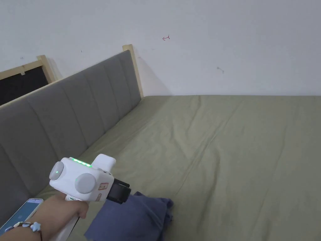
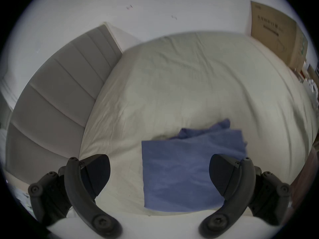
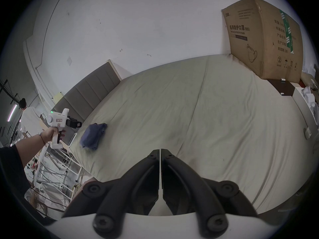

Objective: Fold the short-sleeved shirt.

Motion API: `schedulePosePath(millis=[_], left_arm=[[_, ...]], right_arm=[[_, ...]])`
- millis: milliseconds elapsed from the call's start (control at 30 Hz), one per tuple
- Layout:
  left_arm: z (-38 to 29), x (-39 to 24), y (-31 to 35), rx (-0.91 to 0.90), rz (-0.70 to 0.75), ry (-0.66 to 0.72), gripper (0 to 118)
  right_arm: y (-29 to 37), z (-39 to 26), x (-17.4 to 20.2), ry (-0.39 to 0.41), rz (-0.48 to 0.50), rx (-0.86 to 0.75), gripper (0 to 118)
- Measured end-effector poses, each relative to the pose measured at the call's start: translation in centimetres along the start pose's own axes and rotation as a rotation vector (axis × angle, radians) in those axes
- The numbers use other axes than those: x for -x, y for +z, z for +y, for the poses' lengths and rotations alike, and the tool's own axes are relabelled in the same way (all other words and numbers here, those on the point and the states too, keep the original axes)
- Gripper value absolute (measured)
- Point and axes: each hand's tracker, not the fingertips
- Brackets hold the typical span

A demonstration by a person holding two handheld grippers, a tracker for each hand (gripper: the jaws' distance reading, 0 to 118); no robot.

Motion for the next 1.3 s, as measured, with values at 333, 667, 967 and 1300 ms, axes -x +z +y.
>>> schedulePosePath(millis=[333,667,967,1300], left_arm=[[-2.8,-12.4,4.8,-0.248,-0.129,-0.044,0],[-0.3,-27.1,19.0,-0.758,-0.316,0.169,0],[-2.8,-33.3,25.7,-0.980,-0.188,0.123,0],[-5.6,-34.5,26.3,-0.957,-0.130,0.154,1]], right_arm=[[1.1,0.1,-0.4,-0.009,0.002,-0.033,2],[7.5,3.2,2.9,0.091,-0.060,-0.341,2],[12.5,1.1,5.9,0.259,-0.283,-0.845,2],[12.4,-1.2,5.7,0.269,-0.329,-0.771,2]])
